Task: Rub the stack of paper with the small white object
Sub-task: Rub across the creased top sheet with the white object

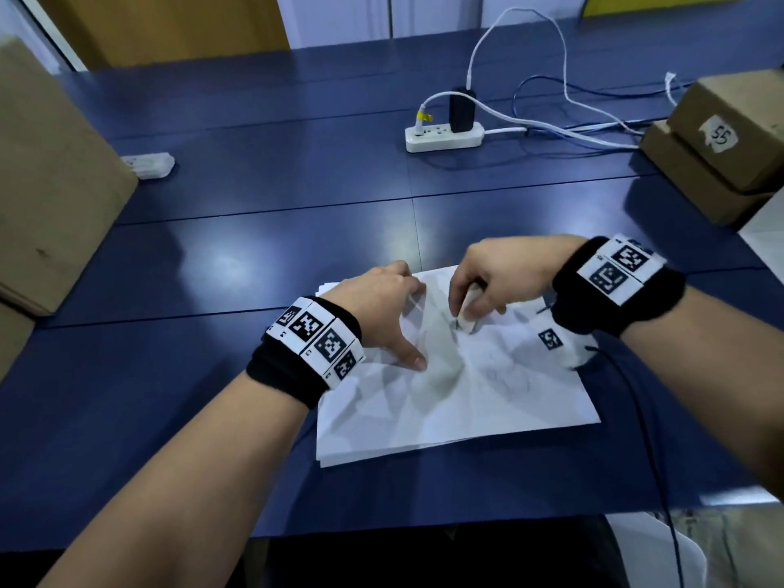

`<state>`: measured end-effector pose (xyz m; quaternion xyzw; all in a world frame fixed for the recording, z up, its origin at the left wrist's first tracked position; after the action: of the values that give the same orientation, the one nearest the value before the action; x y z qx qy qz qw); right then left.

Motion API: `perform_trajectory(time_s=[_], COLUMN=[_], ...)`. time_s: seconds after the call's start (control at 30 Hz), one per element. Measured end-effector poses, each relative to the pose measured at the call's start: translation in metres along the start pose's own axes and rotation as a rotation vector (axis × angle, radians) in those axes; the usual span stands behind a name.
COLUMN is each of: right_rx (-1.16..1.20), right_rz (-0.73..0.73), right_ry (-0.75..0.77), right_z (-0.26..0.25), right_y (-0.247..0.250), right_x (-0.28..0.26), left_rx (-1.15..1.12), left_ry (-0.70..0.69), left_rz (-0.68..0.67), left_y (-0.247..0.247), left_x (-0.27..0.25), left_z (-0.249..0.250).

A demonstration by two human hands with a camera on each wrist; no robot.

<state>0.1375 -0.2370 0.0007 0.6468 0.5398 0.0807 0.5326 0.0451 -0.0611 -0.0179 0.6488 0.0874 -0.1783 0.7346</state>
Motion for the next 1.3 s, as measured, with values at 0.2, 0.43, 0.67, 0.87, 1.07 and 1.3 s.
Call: perform_trajectory(time_s=[0.2, 0.43, 0.67, 0.87, 1.07, 1.3], right_rx=[-0.015, -0.037, 0.012, -0.011, -0.033, 0.000], right_rz=[0.305, 0.176, -0.035, 0.371, -0.018, 0.323], right_ry=[-0.086, -0.024, 0.001, -0.092, 0.011, -0.075], right_z=[0.023, 0.011, 0.006, 0.027, 0.007, 0.027], right_y=[0.019, 0.012, 0.007, 0.021, 0.005, 0.019], right_x=[0.011, 0.013, 0.002, 0.018, 0.002, 0.015], left_rx=[-0.001, 0.041, 0.039, 0.041, 0.037, 0.034], left_ry=[-0.013, 0.020, 0.043, 0.044, 0.045, 0.052], left_rz=[-0.026, 0.016, 0.033, 0.035, 0.033, 0.040], left_y=[0.002, 0.002, 0.002, 0.003, 0.003, 0.003], left_x=[0.000, 0.003, 0.006, 0.007, 0.008, 0.006], left_z=[0.002, 0.012, 0.017, 0.019, 0.018, 0.018])
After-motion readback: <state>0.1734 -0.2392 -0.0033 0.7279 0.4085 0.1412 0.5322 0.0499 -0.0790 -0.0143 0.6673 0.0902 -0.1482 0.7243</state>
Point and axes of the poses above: each hand's wrist, its own x-axis towards the middle knuckle, its own y-axis out of the back of the hand, z = x × y, the point moved 1 cm from there along x, towards the middle knuckle
